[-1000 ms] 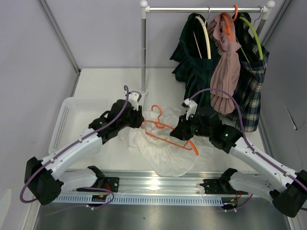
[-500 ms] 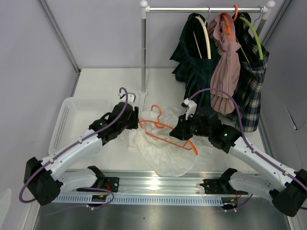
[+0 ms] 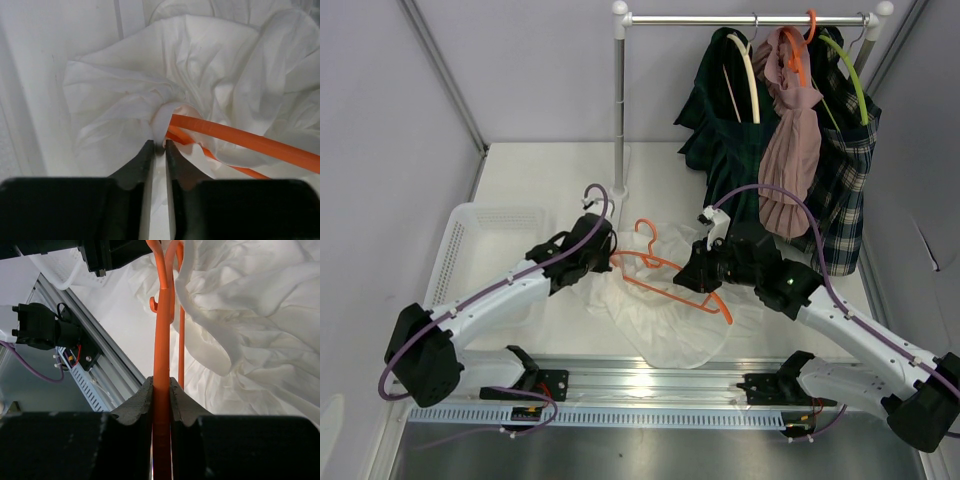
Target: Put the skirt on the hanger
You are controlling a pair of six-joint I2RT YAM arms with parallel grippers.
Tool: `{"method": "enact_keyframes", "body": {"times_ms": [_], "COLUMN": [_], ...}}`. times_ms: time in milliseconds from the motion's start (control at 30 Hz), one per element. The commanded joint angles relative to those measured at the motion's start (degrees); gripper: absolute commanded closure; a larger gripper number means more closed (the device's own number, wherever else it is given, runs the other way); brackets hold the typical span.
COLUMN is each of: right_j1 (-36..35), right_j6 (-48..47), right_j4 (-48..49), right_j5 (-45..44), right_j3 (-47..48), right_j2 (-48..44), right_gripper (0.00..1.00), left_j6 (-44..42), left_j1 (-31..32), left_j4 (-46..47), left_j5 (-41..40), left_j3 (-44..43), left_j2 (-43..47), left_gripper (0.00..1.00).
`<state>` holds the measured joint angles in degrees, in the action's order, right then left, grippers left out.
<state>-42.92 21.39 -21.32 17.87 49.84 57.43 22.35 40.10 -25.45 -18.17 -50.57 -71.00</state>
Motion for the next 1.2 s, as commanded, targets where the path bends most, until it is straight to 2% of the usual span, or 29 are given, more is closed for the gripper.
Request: {"method": "enact_keyframes", "body": {"times_ms": [0,33,133,267,400,633,700,800,1067,1167], "right_j1": [-0.3,-0.4,-0.9,-1.9,-2.6,-2.9,-2.8,-2.8,-5.2,-7.4], "right_j6": [-0.5,-0.6,-1.0,-1.9,-3.4,-4.5,-4.6,-4.1,-2.2,-1.7], "right_j4": [3.0,2.7,2.6,1.5,-1.3,-7.5,-7.4,-5.8,2.1,4.6], "right_j5": [-0.1,0.0,-0.6,-2.0,-3.9,-5.6,-5.0,-4.7,-4.1,-5.4], "right_j3": [2.8,3.7,4.7,7.5,10.5,15.7,15.8,14.1,3.9,2.2], "right_j2": [0.0,0.6,1.5,3.5,3.4,0.7,0.7,1.7,5.1,6.6], "right_gripper": [1.0,1.0,1.0,1.0,1.0,1.0,1.0,1.0,1.0,1.0], "left_j6": [0.2,0.2,0.7,1.7,2.1,3.1,3.4,3.3,5.0,5.4], "left_j1": [1.4,1.6,2.5,4.5,8.8,12.5,13.1,13.1,12.9,13.0], "left_j4": [1.6,1.5,0.9,-0.6,-6.4,-15.7,-16.4,-16.5,-9.3,-6.2], "left_j5": [1.0,1.6,3.0,4.2,2.0,0.8,0.9,0.7,1.8,1.8], "left_j3": [-3.2,-3.5,-3.6,-4.6,-12.8,-24.9,-25.9,-24.9,-9.5,-6.5], "left_j2": [1.4,1.7,2.8,4.9,6.0,7.7,8.1,7.9,7.4,6.8], "left_gripper": [0.87,0.94,0.98,1.0,1.0,1.0,1.0,1.0,1.0,1.0]}}
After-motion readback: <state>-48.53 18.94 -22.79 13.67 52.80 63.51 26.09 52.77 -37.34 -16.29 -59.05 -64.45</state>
